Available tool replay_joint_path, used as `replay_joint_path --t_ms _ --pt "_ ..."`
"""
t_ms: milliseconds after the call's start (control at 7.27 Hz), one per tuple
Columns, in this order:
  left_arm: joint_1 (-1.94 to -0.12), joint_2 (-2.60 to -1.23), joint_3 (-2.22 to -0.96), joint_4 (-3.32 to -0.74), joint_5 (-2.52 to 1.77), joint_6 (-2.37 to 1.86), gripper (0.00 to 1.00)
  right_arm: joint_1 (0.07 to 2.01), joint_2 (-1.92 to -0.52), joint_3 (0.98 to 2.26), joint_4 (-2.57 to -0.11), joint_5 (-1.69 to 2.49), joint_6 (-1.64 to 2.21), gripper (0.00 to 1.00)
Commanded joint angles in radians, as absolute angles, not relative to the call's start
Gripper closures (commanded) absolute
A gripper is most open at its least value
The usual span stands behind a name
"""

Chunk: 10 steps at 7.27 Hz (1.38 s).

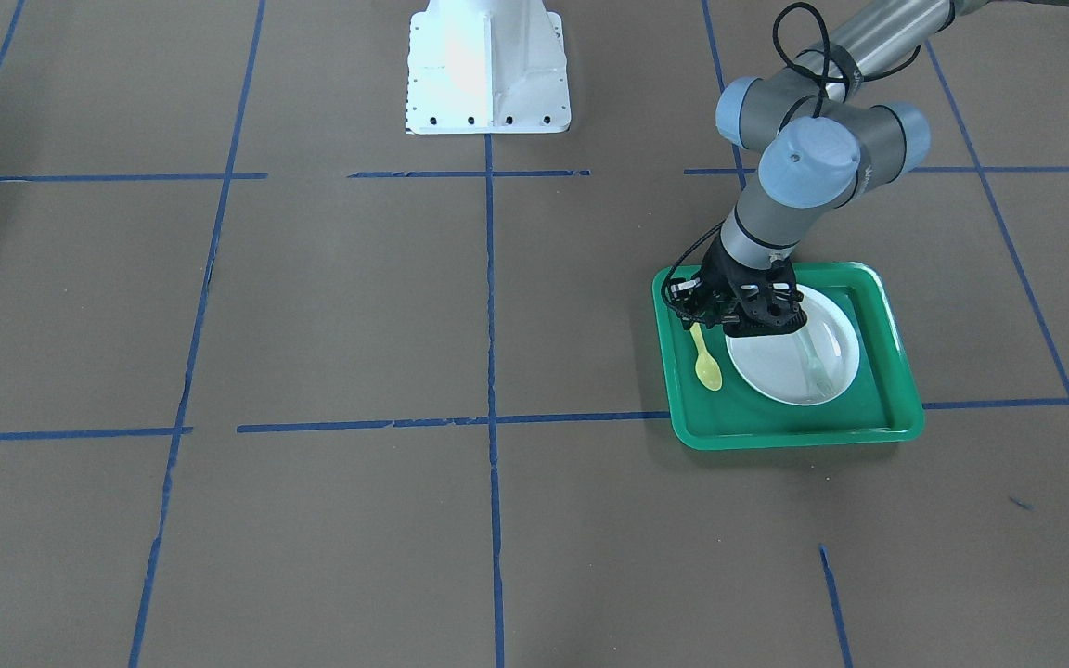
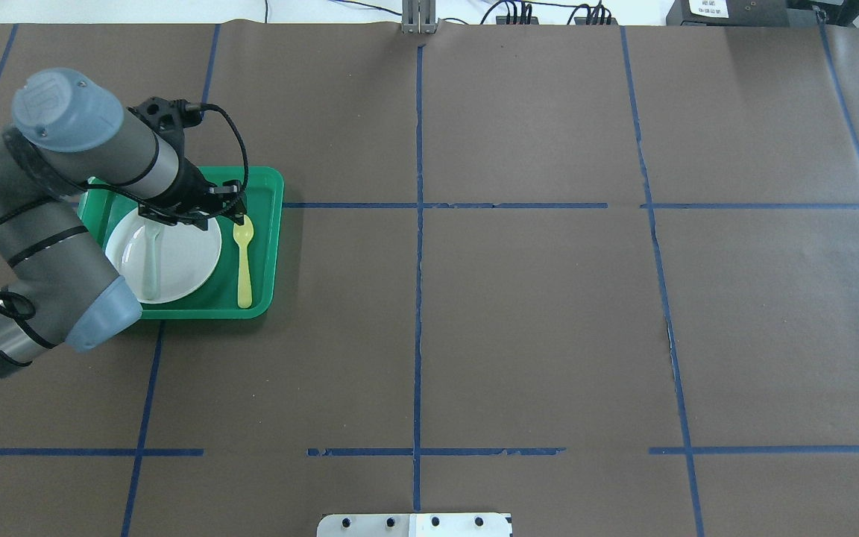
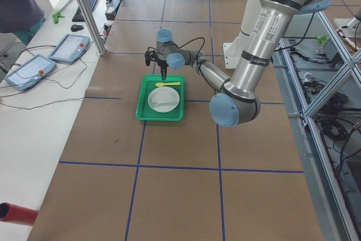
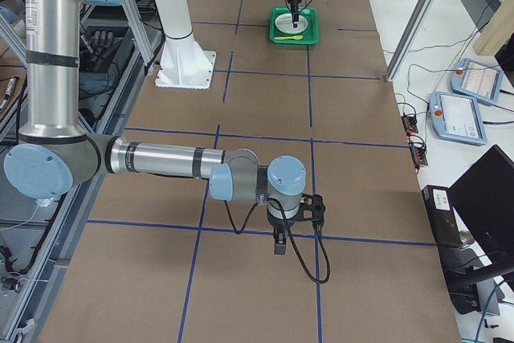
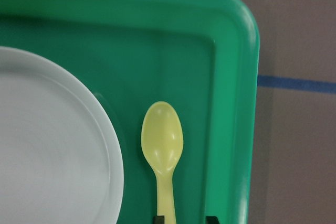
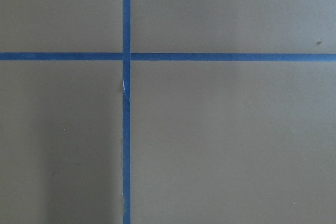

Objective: Place spoon

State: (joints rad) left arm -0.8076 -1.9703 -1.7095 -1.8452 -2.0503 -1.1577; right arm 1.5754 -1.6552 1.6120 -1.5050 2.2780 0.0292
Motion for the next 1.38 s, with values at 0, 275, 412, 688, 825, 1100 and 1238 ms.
replay_joint_path --t_ms 0,275,412,688,825,1100,1238 --pt "-0.901 -1.898 -1.775 -1.844 -2.059 -1.108 0.0 1.575 -1.655 1.612 -1.505 2.278 0.029 0.0" --pt "-1.015 -1.769 -1.778 -1.842 -2.062 -0.836 0.0 1.575 -1.654 1.612 -1.505 2.278 0.029 0.0" --pt "-1.107 -1.687 -1.784 -1.835 -2.063 -0.648 0.0 1.575 -1.655 1.612 -1.505 2.278 0.029 0.0" --pt "-1.295 -1.632 -1.783 -1.681 -2.088 -0.298 0.0 1.575 -1.655 1.612 -1.505 2.278 0.029 0.0" --pt "-1.383 -1.603 -1.779 -1.616 -2.156 -0.137 0.0 1.575 -1.655 1.612 -1.505 2.278 0.029 0.0" --pt "-1.552 -1.522 -1.761 -1.603 -2.232 -0.02 0.0 1.575 -1.655 1.612 -1.506 2.278 0.029 0.0" --pt "-1.586 -1.496 -1.756 -1.603 -2.277 0.026 0.0 1.575 -1.654 1.612 -1.505 2.278 0.029 0.0"
